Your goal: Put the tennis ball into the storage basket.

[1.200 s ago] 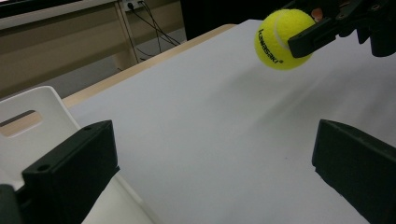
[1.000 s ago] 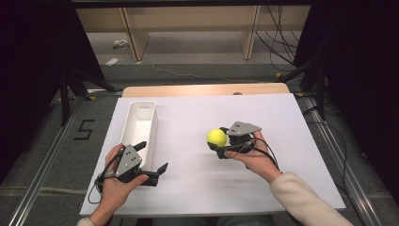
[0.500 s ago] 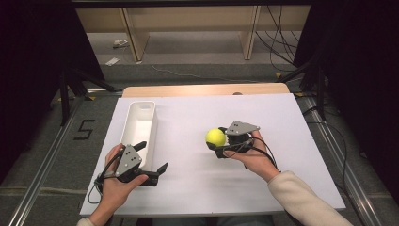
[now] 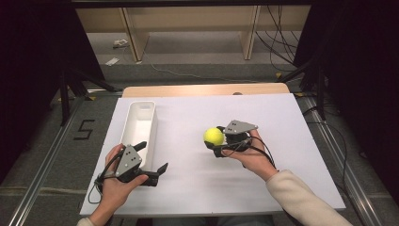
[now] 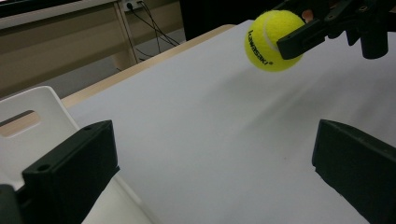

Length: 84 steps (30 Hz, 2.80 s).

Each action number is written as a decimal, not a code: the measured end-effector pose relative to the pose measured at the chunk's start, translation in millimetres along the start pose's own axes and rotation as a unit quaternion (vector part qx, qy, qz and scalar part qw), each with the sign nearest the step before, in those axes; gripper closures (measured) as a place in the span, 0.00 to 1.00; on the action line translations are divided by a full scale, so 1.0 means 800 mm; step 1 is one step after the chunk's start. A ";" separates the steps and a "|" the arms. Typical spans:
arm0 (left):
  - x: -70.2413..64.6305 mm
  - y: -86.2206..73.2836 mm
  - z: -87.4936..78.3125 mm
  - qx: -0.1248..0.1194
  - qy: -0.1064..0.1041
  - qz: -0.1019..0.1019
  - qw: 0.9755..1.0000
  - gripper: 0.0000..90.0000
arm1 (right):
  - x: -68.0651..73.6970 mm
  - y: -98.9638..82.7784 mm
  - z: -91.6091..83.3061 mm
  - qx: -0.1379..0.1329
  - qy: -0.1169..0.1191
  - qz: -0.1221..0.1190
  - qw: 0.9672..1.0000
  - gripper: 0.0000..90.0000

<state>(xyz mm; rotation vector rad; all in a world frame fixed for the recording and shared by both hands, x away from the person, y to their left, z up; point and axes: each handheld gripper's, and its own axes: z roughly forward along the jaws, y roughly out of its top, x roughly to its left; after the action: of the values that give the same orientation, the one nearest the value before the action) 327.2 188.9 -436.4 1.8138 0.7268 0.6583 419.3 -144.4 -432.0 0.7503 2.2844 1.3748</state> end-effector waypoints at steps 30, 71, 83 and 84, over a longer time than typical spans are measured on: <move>0.000 0.000 0.000 0.000 -0.001 -0.001 1.000 0.00 | 0.005 0.014 0.015 -0.009 0.006 -0.003 1.000 0.30; 0.000 0.000 -0.001 -0.001 -0.001 -0.001 1.000 0.00 | 0.010 0.030 0.034 -0.015 0.012 -0.002 1.000 0.30; 0.000 0.000 -0.001 -0.001 -0.001 -0.001 1.000 0.00 | 0.013 0.035 0.040 -0.017 0.014 -0.001 1.000 0.30; 0.000 0.000 -0.001 -0.001 -0.001 -0.001 1.000 0.00 | 0.012 0.035 0.041 -0.018 0.014 -0.002 1.000 0.30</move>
<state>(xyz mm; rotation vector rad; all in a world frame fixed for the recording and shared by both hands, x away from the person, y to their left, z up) 326.7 189.7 -436.2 1.8106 0.7265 0.6549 436.7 -105.2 -422.4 0.7205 2.2750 1.4284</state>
